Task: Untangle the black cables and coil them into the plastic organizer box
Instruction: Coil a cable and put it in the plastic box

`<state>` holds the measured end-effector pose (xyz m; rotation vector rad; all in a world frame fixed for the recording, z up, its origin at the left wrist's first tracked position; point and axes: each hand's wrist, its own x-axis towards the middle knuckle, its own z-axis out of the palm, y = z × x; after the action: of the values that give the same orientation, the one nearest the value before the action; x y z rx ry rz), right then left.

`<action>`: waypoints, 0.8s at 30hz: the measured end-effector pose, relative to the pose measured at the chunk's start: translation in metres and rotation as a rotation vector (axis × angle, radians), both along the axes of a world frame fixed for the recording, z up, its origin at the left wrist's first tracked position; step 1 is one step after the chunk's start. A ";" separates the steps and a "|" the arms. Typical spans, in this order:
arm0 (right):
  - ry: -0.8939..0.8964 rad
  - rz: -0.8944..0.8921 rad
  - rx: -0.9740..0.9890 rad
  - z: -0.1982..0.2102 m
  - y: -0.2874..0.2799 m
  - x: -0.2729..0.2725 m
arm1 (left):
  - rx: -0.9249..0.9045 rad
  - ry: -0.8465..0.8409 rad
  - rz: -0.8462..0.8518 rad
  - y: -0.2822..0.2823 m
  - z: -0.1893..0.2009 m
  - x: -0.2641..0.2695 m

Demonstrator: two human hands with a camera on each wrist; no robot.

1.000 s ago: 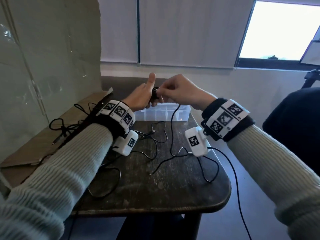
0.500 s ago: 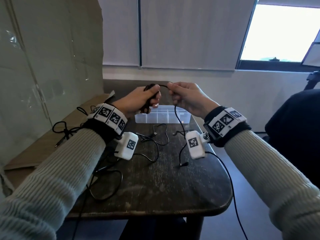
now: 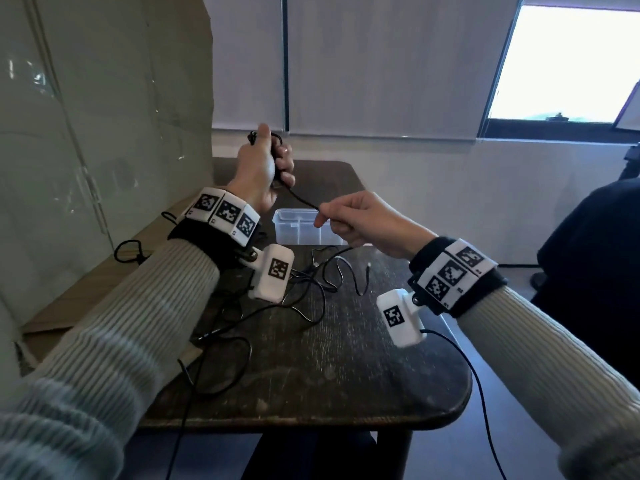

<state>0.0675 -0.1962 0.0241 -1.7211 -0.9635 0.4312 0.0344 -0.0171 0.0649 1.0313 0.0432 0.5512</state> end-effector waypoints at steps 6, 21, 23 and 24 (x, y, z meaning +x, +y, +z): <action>-0.333 -0.020 -0.048 0.027 -0.007 -0.020 | 1.109 0.103 0.316 -0.003 -0.013 0.001; 0.048 -0.227 0.358 0.031 -0.001 0.015 | 1.137 0.201 -0.347 -0.006 -0.007 -0.020; 0.058 -0.175 0.325 0.027 0.000 0.015 | 0.927 0.172 -0.322 -0.005 -0.008 -0.020; 0.036 -0.171 0.290 0.025 0.001 0.014 | 0.809 0.146 -0.286 -0.006 -0.009 -0.020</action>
<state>0.0813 -0.1949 0.0490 -1.5120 -0.8021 0.1987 0.0148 -0.0229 0.0563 1.8296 -0.2131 0.2179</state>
